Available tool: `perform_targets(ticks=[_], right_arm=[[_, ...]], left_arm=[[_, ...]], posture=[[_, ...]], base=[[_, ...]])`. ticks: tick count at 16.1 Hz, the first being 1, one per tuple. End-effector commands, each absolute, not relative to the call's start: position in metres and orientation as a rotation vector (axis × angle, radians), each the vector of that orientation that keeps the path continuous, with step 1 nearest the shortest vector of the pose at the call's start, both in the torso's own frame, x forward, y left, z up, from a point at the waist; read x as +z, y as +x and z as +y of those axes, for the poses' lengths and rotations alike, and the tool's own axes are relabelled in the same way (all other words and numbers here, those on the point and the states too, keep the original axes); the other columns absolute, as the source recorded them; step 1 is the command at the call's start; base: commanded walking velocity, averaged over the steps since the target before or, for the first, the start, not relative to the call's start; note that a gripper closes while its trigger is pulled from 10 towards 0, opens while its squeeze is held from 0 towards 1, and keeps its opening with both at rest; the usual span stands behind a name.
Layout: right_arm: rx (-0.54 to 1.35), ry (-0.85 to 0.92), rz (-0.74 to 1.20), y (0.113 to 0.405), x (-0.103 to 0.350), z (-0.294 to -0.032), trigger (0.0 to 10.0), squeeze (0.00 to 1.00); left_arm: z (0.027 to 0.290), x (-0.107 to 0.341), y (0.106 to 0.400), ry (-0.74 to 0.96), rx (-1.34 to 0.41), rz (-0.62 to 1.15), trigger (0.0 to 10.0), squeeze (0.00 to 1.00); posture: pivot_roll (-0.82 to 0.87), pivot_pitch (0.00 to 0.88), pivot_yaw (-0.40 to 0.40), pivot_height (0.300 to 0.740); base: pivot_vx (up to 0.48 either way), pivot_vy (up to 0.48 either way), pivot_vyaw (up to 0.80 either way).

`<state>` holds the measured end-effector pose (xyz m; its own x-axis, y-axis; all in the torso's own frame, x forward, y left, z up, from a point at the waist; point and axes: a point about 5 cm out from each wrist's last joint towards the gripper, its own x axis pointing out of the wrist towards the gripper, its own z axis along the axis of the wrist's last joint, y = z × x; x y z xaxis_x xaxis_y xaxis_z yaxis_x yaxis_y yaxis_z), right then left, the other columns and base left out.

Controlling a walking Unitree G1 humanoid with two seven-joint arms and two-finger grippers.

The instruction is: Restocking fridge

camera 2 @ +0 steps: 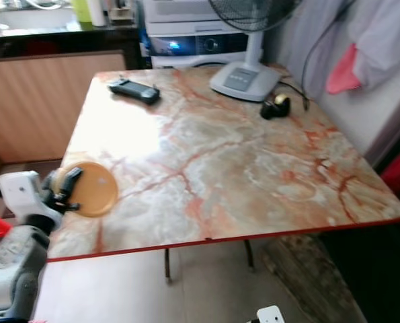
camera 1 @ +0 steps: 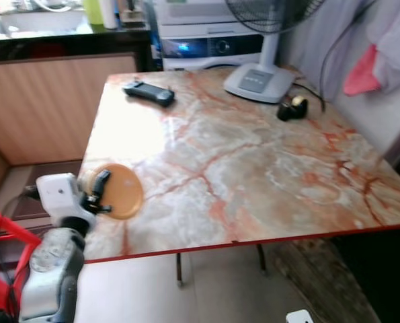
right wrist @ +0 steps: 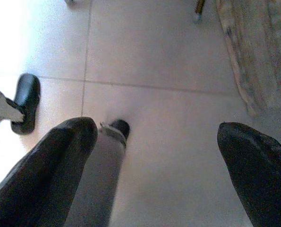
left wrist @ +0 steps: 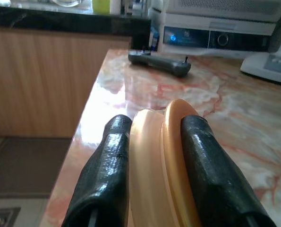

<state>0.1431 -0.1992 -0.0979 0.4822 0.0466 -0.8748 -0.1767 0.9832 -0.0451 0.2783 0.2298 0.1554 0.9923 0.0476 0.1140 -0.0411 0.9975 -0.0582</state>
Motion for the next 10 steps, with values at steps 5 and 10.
perform_targets(ticks=[5,10], right_arm=[[0.069,-0.145,1.015,0.146,-0.097,-0.197,10.0,0.00],[0.016,-0.122,1.002,0.146,-0.097,-0.197,10.0,0.00]], left_arm=[[0.199,0.166,0.287,0.089,-0.124,-0.162,10.0,0.00],[0.176,0.163,0.303,0.078,-0.174,-0.169,10.0,0.00]], posture=[[0.06,0.000,0.029,0.740],[0.02,0.000,0.045,0.740]], base=[[0.000,0.000,0.00],[0.000,0.000,0.00]])
